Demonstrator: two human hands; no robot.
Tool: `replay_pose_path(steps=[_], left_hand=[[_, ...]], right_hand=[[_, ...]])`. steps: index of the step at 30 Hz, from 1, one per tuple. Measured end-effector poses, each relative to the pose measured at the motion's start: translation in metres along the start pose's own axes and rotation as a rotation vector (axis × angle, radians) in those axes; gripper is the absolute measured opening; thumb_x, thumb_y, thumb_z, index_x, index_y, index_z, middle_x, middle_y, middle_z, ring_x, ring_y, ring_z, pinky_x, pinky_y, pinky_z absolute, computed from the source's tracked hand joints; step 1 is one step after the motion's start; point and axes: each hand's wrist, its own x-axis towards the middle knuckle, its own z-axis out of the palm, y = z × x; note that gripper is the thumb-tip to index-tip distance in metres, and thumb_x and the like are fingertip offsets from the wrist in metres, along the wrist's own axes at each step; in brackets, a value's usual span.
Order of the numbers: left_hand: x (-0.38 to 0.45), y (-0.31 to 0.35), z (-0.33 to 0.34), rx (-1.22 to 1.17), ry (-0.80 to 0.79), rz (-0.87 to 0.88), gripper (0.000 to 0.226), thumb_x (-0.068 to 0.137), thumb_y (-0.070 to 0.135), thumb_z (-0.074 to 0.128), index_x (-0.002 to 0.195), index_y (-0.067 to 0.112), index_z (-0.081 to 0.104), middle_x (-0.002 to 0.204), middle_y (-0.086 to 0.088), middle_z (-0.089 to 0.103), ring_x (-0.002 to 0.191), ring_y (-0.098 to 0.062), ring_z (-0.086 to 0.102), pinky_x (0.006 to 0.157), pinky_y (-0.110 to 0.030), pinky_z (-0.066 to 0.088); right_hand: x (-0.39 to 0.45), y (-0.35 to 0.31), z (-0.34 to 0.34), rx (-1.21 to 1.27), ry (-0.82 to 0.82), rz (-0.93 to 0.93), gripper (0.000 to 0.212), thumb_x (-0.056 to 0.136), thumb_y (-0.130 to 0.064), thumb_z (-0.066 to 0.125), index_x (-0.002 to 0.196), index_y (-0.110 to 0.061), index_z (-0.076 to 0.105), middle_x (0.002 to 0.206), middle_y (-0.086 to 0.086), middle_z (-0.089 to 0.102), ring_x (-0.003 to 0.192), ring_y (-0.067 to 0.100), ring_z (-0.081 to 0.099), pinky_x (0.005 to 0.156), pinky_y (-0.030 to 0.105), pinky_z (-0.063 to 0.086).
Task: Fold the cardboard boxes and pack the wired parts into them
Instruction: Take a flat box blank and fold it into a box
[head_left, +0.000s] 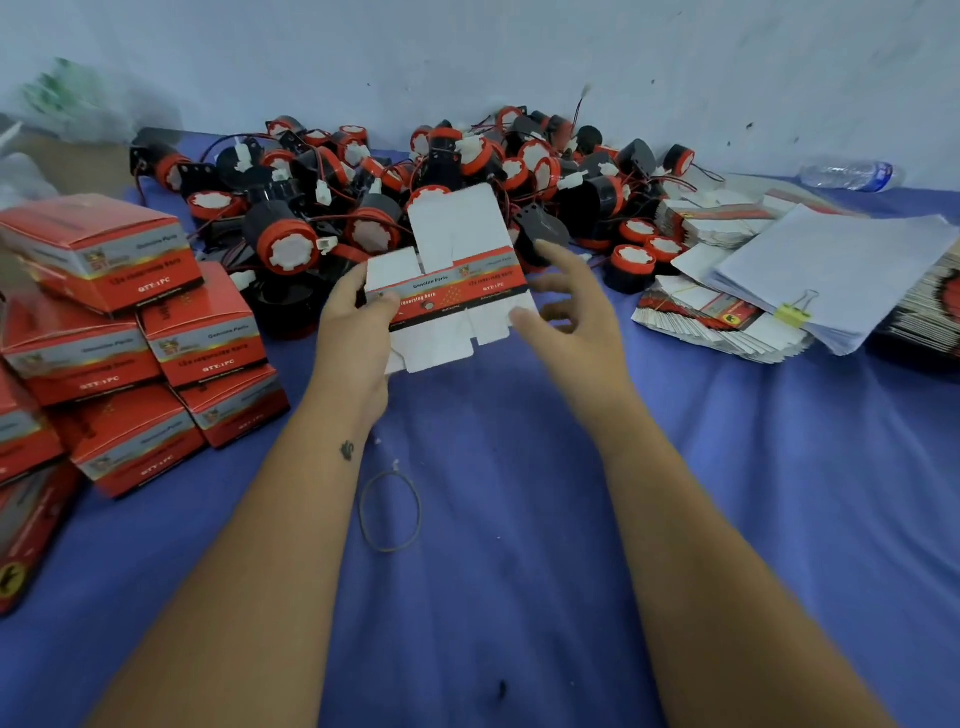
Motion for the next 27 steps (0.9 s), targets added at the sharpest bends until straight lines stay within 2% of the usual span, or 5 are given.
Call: replay_pose_path(steps=[4, 9, 15, 23, 27], left_hand=[[0.004, 0.007, -0.008, -0.055, 0.012, -0.018, 0.066, 0.092, -0.007, 0.052, 0.150, 0.021, 0.037, 0.101, 0.008, 0.066, 0.084, -0.010, 0.069, 0.059, -0.026, 0.058], [-0.002, 0.015, -0.015, -0.282, -0.143, -0.037, 0.041, 0.091, -0.003, 0.036, 0.113, 0.019, 0.062, 0.087, 0.003, 0.076, 0.078, -0.014, 0.073, 0.063, -0.028, 0.058], [-0.010, 0.015, -0.013, -0.286, -0.316, 0.034, 0.046, 0.097, 0.012, 0.038, 0.129, 0.042, 0.051, 0.134, 0.000, 0.061, 0.108, -0.022, 0.069, 0.081, -0.045, 0.059], [-0.011, 0.018, -0.012, -0.051, -0.171, 0.133, 0.037, 0.094, 0.026, 0.046, 0.128, 0.026, 0.059, 0.149, -0.008, 0.047, 0.135, -0.028, 0.048, 0.103, -0.046, 0.048], [-0.010, 0.016, -0.009, 0.010, -0.185, 0.183, 0.044, 0.087, 0.034, 0.047, 0.125, 0.017, 0.062, 0.142, 0.002, 0.055, 0.132, -0.018, 0.050, 0.097, -0.039, 0.047]], right_hand=[[-0.005, 0.002, 0.020, -0.404, -0.130, -0.214, 0.046, 0.079, -0.031, 0.078, 0.123, -0.027, 0.066, 0.129, -0.004, 0.048, 0.117, 0.009, 0.048, 0.095, 0.025, 0.044], [-0.006, 0.000, 0.023, -0.568, -0.141, -0.289, 0.055, 0.079, -0.054, 0.073, 0.125, -0.027, 0.065, 0.124, -0.007, 0.059, 0.116, 0.015, 0.054, 0.098, 0.041, 0.041], [-0.009, -0.005, 0.025, -0.699, -0.105, -0.350, 0.042, 0.088, -0.048, 0.064, 0.125, -0.028, 0.063, 0.104, -0.007, 0.067, 0.083, 0.015, 0.059, 0.083, 0.031, 0.038], [-0.007, -0.004, 0.016, -0.171, -0.307, -0.001, 0.018, 0.090, -0.033, 0.068, 0.106, -0.028, 0.075, 0.080, -0.016, 0.071, 0.074, 0.007, 0.063, 0.075, 0.021, 0.050], [-0.006, 0.000, 0.019, -0.271, -0.224, -0.041, 0.012, 0.094, -0.031, 0.062, 0.096, -0.028, 0.073, 0.084, -0.012, 0.069, 0.069, 0.003, 0.058, 0.068, 0.018, 0.047]])
